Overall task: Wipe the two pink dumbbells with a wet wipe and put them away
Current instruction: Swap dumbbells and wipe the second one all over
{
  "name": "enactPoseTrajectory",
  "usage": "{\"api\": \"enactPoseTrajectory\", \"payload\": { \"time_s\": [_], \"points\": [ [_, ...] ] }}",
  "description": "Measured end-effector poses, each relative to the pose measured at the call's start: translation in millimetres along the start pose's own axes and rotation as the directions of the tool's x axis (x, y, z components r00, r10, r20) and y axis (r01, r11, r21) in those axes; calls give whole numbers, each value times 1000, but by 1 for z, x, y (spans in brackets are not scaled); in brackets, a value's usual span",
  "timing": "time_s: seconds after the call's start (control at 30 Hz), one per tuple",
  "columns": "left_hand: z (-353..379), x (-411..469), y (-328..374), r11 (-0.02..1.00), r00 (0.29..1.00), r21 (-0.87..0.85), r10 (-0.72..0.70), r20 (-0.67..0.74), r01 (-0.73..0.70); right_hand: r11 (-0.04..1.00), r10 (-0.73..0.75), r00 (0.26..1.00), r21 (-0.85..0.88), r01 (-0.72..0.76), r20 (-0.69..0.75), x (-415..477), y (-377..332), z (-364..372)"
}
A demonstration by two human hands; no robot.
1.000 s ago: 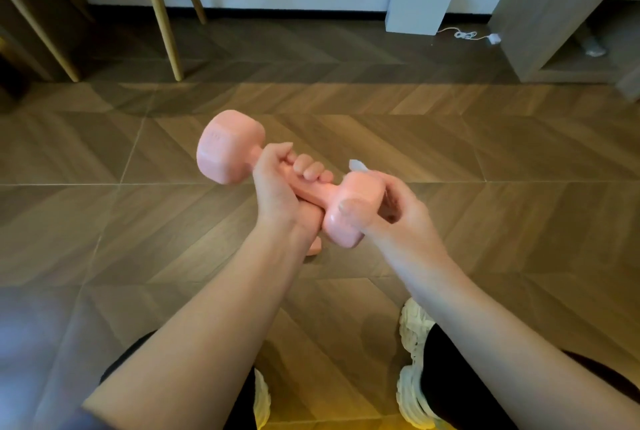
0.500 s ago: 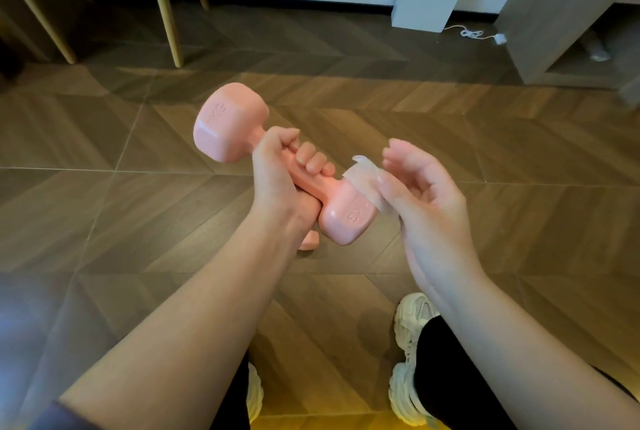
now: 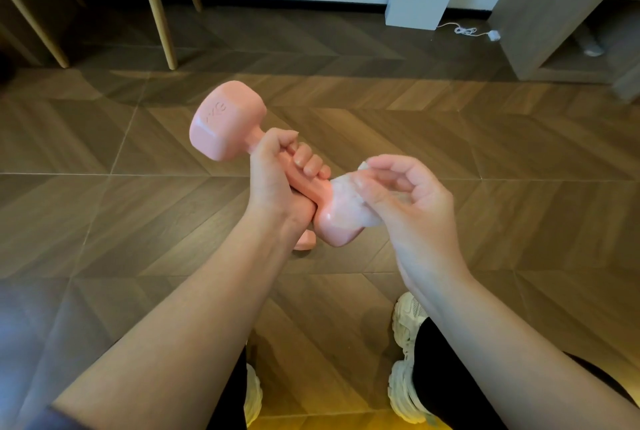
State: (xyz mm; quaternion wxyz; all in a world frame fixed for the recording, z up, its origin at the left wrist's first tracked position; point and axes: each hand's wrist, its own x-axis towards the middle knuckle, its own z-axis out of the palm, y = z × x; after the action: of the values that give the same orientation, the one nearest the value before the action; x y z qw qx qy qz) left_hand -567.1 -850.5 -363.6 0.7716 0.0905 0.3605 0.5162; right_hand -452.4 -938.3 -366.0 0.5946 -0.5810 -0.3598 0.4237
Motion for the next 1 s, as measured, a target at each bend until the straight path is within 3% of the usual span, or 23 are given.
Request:
{"api": "enactPoseTrajectory", "payload": {
  "time_s": [0.1,0.17,0.2,0.27,0.33,0.37,0.53,0.67,0.83,1.0],
  "points": [
    [0,0,0,999,1000,42,14,17,-15,998,52,998,-22,-51,20,3,4,0],
    [0,-2,0,997,999,72,28,33,-30,977,214,976,9,-215,32,5,6,-4],
    [0,-2,1,996,998,79,36,48,-39,937,342,937,53,-346,74,6,6,-5],
    [0,-3,2,996,995,72,38,88,-45,801,530,797,138,-583,291,9,4,-8],
    [2,-4,2,998,992,52,25,124,-32,730,544,688,133,-670,480,8,3,-10],
    [3,-4,2,999,991,46,21,132,-27,732,522,678,136,-668,517,8,2,-11],
    [3,-1,5,999,999,28,45,13,-46,803,417,743,170,-571,524,8,7,-11],
    [2,1,2,999,997,29,47,-61,-45,853,432,822,128,-506,371,8,14,2],
    [-2,5,11,998,994,-8,57,-95,-58,871,378,775,90,-484,506,11,13,-8],
    [-3,5,7,999,996,-16,50,-76,-52,935,330,875,7,-356,354,7,20,7]
  ]
}}
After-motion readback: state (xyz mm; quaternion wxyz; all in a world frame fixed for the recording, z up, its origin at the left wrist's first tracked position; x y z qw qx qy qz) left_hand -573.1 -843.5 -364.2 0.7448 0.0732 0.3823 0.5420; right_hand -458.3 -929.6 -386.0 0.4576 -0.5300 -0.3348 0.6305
